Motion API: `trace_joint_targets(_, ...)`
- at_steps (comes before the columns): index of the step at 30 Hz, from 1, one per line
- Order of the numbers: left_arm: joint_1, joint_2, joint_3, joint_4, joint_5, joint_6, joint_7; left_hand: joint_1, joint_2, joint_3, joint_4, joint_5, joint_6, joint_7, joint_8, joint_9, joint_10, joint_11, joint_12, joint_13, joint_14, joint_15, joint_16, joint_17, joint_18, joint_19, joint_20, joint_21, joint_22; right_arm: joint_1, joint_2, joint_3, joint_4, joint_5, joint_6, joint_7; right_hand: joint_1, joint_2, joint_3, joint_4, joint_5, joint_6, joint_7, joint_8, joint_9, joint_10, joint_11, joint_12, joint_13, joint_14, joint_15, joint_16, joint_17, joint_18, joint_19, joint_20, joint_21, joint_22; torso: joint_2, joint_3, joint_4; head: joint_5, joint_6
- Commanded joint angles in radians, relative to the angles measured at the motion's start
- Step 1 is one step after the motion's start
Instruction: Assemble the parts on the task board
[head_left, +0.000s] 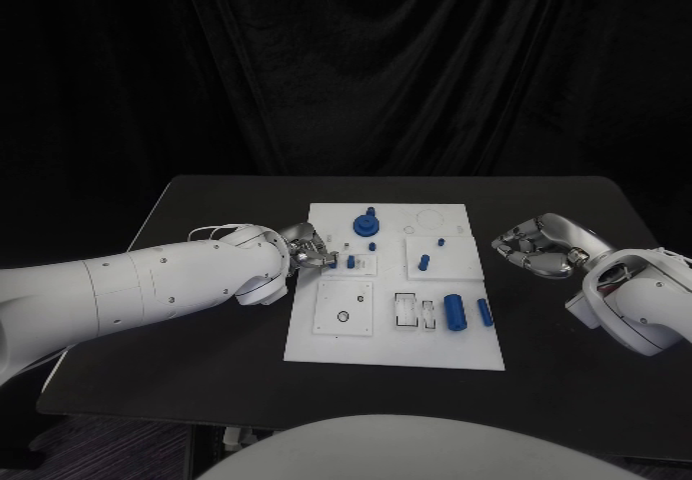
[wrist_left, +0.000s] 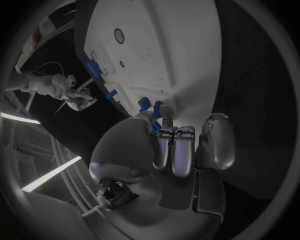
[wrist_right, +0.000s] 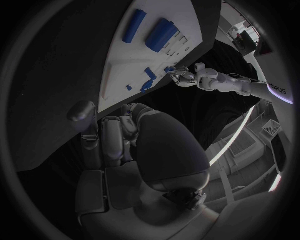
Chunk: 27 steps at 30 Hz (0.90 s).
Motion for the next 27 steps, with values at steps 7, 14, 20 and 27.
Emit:
trace_joint_targets(7,-0.002,0.001,-0.002,0.002,0.006,0.031,-0.011,-0.091,0.000,-0.003,0.005,-0.355,-0.006,0.015,-0.036,0.007,0.104,0.009,0.003,0.263,0.104,0.006,0.003,0.263,0.003,-0.010,0.011,-0.005,0.178,-0.003,0.000,0.001,0.000,-0.002,0.002,-0.012,0.002,-0.007,0.003,0.000,0.006,0.003,0.003,-0.003,-0.002,-0.001,0.001,-0.002,-0.001,-0.002,0.001,-0.003,0.026,0.014,-0.005,0.003,-0.003,0.108,0.000,0.0001,0.0000,0.001,0.000)
trace_joint_targets(14,-0.002,0.003,-0.002,-0.003,0.006,0.041,-0.023,-0.235,0.017,-0.117,0.007,-0.570,-0.003,0.033,-0.107,-0.018,0.104,0.025,0.003,0.263,0.104,0.019,0.003,0.263,0.005,-0.013,0.024,-0.013,0.176,-0.004,-0.001,0.001,0.001,-0.002,0.003,-0.012,0.001,-0.008,0.004,-0.001,0.006,0.003,0.003,-0.004,-0.002,-0.001,0.001,-0.002,-0.001,-0.002,0.001,-0.003,0.026,0.015,-0.005,0.003,-0.005,0.108,0.000,-0.0002,0.0000,0.000,0.000)
trace_joint_targets(20,-0.002,0.005,-0.002,-0.006,0.006,0.048,-0.035,-0.307,0.036,-0.199,0.008,-0.627,-0.007,0.042,-0.146,-0.023,0.104,0.033,0.003,0.263,0.104,0.026,0.003,0.263,0.005,-0.013,0.031,-0.015,0.175,-0.004,0.000,0.001,0.000,-0.002,0.005,-0.012,0.001,-0.008,0.004,-0.001,0.006,0.003,0.003,-0.004,-0.002,-0.001,0.001,-0.002,-0.001,-0.002,0.001,-0.003,0.026,0.015,-0.005,0.003,-0.005,0.108,0.000,0.0001,0.0001,0.001,0.000)
trace_joint_targets(27,-0.003,0.004,-0.002,-0.008,0.006,0.048,-0.036,-0.310,0.050,-0.213,0.007,-0.615,-0.004,0.042,-0.151,-0.020,0.104,0.033,0.003,0.263,0.104,0.027,0.003,0.263,0.006,-0.013,0.032,-0.016,0.175,-0.004,0.001,0.001,0.000,-0.002,0.006,-0.013,0.001,-0.008,0.004,-0.001,0.006,0.003,0.003,-0.004,-0.002,-0.001,0.001,-0.002,-0.001,-0.002,0.001,-0.003,0.026,0.015,-0.005,0.003,-0.005,0.108,0.000,0.0001,-0.0001,0.002,0.000)
